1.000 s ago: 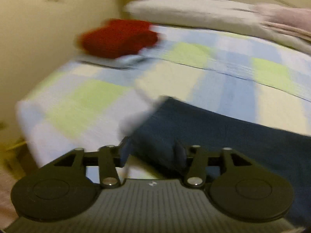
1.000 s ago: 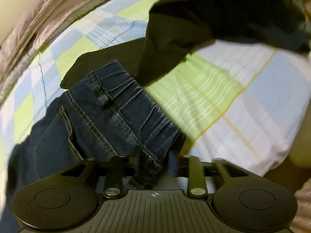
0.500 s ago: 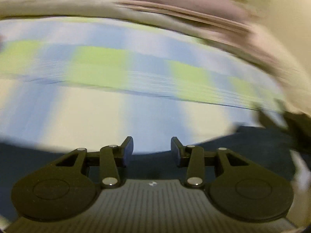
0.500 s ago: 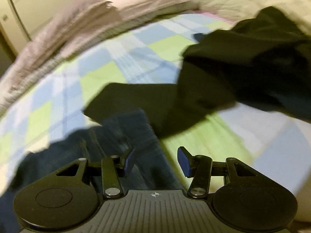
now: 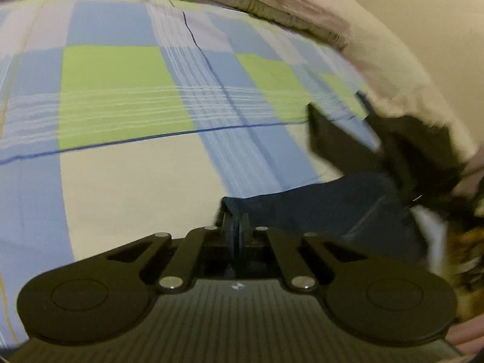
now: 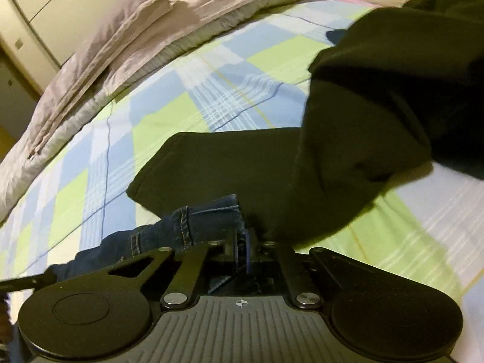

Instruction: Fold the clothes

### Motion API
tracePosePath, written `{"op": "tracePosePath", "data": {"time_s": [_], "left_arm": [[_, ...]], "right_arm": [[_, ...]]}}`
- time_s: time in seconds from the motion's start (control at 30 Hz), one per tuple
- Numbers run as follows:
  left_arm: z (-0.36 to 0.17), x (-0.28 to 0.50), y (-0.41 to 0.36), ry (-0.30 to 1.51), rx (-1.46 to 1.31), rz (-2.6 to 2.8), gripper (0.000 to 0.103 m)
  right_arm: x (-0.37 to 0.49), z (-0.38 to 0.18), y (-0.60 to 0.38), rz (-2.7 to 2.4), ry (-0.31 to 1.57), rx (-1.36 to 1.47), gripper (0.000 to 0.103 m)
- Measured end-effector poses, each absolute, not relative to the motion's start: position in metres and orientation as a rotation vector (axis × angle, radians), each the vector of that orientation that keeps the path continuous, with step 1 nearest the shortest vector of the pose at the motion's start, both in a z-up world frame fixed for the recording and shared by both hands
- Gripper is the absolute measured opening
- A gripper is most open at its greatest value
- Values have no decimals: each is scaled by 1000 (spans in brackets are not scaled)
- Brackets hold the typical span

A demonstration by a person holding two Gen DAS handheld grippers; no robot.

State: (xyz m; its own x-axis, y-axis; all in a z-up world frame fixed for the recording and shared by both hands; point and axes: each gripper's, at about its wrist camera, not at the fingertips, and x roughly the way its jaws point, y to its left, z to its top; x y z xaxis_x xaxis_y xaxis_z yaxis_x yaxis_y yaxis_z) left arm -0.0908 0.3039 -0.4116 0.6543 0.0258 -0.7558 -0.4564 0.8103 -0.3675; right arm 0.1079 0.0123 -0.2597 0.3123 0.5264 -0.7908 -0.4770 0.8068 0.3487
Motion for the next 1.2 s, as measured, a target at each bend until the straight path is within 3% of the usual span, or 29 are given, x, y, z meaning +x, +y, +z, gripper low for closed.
{"op": "tracePosePath", "data": {"time_s": [0.13,0.33,0.37,0.47,0.6,0.8,0.9,1.03,1.2], "left_arm": [[-413,-97,296,780,-512,391,19],[-407,-141,281,772,-486,445,13],[-407,-150,277,774,-483,447,13],[-406,-176,267,781,-473,454,13],[-410,-203,265,754,-501,446,9],[-397,-237,266,651,-525,437,10],[-394,-289,260,626,-556,459,10],[-396,-367,255,669,-561,538,8],[-368,-479,273,688,-572,789,6]], "right_arm": [[102,-285,27,544,1110,-160,0],[57,-225,23,471,849,-200,1],[46,-217,24,498,821,-190,8],[15,-224,32,589,854,-201,58],[-12,-266,34,608,864,-293,60],[-25,-241,39,547,829,-317,60],[-57,-225,41,585,768,-306,60],[-112,-255,52,600,836,-360,60],[-121,-245,63,472,876,-257,60]]}}
